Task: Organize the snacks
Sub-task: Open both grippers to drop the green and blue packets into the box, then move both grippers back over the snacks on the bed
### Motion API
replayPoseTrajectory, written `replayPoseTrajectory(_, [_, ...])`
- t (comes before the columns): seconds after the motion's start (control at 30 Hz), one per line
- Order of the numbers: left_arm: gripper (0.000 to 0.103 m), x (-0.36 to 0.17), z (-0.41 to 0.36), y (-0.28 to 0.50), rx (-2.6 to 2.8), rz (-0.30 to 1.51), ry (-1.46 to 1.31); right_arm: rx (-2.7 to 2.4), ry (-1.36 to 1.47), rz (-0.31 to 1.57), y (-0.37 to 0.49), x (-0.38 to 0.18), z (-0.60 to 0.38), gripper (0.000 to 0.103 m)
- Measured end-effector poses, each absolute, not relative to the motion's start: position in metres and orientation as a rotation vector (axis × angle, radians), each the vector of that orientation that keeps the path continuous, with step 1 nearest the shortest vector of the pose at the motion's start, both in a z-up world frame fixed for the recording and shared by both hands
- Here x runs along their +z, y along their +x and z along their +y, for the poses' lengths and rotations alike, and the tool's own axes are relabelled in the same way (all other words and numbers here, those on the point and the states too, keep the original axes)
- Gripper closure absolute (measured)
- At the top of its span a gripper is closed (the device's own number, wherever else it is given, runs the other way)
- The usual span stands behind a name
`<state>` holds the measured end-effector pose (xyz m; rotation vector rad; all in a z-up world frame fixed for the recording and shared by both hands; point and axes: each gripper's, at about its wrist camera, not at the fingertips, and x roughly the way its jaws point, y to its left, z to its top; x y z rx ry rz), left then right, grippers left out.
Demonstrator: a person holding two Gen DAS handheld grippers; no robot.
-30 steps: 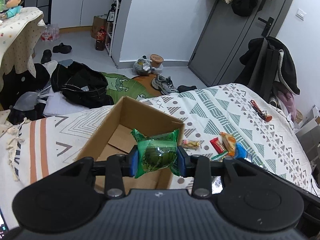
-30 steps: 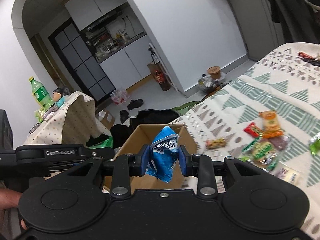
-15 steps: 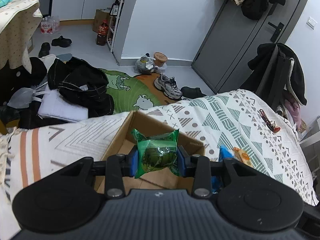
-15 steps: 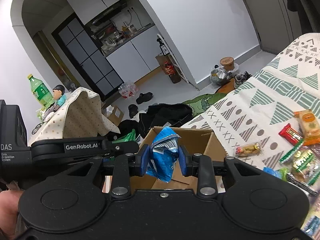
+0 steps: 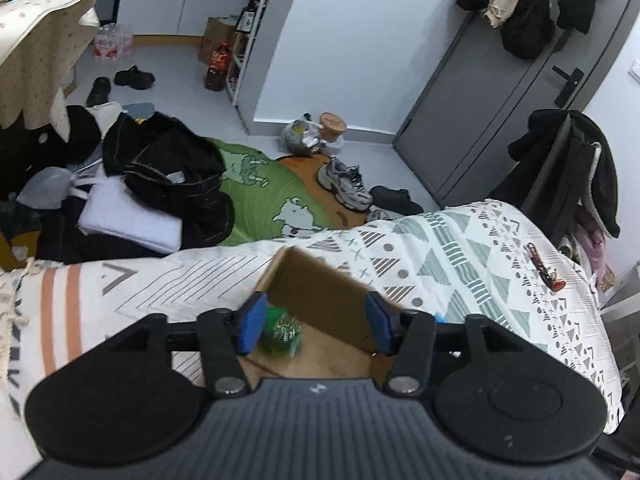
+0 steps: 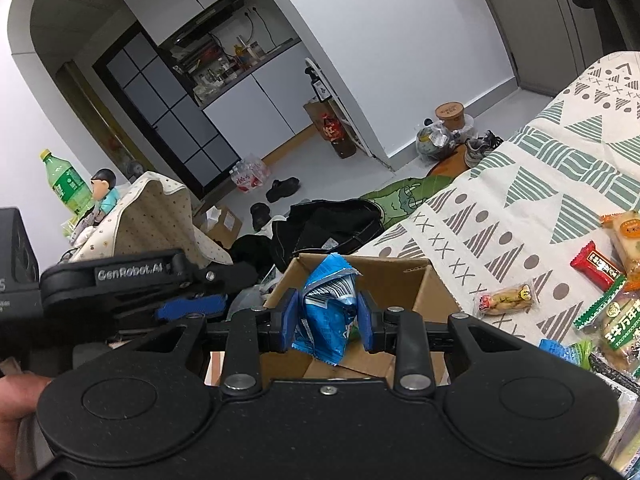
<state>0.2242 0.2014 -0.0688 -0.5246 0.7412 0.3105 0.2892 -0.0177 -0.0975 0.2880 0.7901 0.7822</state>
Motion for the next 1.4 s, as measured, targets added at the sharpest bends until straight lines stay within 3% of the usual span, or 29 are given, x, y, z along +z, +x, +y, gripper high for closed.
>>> replayPoseTrajectory(0.1, [0.044,-0.066,0.201,0.217,0.316,0.747,-0.523,0.777,0.284,0.786,0.287,-0.096,-0.018,0.062])
replayPoseTrajectory(0.17, [0.037,-0.064,0.199,0.210,0.324,0.753,-0.519,0.768,0.290,0.782,0.286,-0.093,-0.022,0.050])
replayPoseTrajectory(0.33, [0.023,-0.058,0.189,0.193,0.352,0.772,-0.501,0.749,0.302,0.786,0.278,-0.088,-0.035,0.049])
replayPoseTrajectory(0.8, [0.009,-0.025,0.153,0.149,0.366,0.751,-0.441,0.702,0.206,0.819,0.238,-0.063,-0.064,0.046])
replayPoseTrajectory(1.07, [0.000,-0.007,0.127,0.130,0.349,0.740,-0.412,0.673,0.178,0.787,0.222,-0.042,-0.093,0.019])
replayPoseTrajectory(1.4, [0.000,0.009,0.099,0.113,0.326,0.728,-0.395,0.638,0.158,0.736,0.211,-0.019,-0.130,0.000])
